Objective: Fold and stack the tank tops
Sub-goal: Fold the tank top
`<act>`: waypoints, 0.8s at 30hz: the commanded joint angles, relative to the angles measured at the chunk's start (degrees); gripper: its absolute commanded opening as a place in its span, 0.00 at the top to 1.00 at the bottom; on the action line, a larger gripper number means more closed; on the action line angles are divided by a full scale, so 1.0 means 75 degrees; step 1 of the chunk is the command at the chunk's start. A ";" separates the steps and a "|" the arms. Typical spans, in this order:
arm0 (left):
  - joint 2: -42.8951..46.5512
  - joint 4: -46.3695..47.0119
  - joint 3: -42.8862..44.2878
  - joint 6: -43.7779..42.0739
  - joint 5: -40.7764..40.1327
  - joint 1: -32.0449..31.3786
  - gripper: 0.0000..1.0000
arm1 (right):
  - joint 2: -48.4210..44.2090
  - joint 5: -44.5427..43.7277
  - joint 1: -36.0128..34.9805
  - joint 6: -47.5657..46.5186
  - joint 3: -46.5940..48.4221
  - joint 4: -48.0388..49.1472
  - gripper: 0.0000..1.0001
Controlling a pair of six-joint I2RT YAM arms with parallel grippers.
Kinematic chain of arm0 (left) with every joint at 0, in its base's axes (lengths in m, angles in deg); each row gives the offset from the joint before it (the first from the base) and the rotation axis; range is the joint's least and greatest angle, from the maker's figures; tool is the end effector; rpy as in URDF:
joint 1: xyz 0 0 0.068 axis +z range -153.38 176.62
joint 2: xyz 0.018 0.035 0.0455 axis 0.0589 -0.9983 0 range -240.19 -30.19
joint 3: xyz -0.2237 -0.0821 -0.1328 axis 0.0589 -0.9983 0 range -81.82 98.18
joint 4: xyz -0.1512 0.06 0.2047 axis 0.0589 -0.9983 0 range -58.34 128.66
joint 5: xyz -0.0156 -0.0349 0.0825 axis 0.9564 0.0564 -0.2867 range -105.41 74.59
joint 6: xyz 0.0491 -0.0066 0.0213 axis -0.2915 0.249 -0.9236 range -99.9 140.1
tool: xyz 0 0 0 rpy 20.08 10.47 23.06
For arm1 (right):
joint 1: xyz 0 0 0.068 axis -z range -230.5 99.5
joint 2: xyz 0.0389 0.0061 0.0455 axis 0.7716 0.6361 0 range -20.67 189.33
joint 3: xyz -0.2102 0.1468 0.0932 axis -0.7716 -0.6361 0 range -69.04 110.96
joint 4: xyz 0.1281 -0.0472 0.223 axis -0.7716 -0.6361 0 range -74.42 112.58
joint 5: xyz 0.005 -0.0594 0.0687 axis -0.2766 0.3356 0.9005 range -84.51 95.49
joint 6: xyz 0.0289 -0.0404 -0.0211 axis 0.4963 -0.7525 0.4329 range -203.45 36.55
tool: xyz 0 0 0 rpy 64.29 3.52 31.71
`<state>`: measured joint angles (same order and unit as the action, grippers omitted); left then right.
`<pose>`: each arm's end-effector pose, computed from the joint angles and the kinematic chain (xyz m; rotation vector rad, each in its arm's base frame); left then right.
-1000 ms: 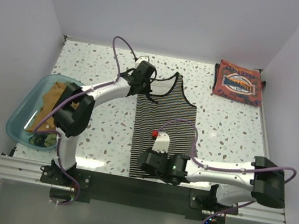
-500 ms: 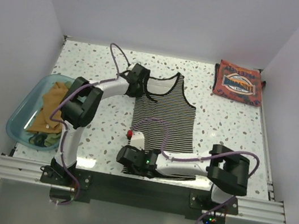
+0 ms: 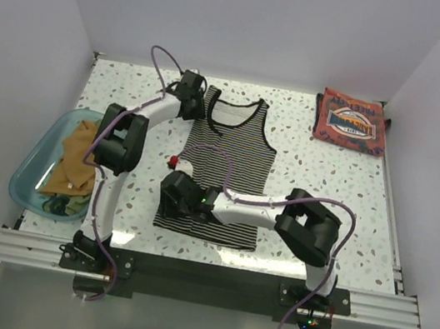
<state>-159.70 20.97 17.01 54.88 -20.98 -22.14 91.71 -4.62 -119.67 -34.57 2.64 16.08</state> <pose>0.4764 -0.1582 0.1620 -0.3836 2.4033 -0.3110 0.1550 0.3899 0.1633 -0.3574 2.4915 0.7306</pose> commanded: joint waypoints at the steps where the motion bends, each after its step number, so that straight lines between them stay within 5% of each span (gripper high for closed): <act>1: 0.0077 0.0005 0.0942 -0.0746 0.0705 0.0403 0.58 | -0.0427 0.0691 0.0421 -0.0623 0.0287 0.0211 0.60; 7: 0.0931 0.0026 0.1039 -0.0690 0.1173 0.0440 0.42 | -0.1998 0.0681 0.1111 -0.0986 -0.0077 -0.0582 0.50; 12: 0.2533 0.1219 -0.1290 0.0679 0.1411 -0.0039 0.44 | -0.2830 0.1884 0.3833 -0.1209 -0.0825 -0.0973 0.55; 19: 0.4071 0.1726 -0.3728 0.1057 0.0754 -0.2298 0.45 | -0.1816 0.2613 0.6805 -0.2146 -0.0336 -0.1617 0.54; 24: 0.4436 0.1645 -0.4387 0.0987 0.0765 -0.3554 0.46 | -0.0712 0.2485 0.7218 -0.2439 0.0495 -0.1687 0.55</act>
<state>-129.82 30.89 -13.61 61.42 -14.27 -46.03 83.55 11.27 -65.07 -49.21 1.73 6.16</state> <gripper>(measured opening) 0.548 0.450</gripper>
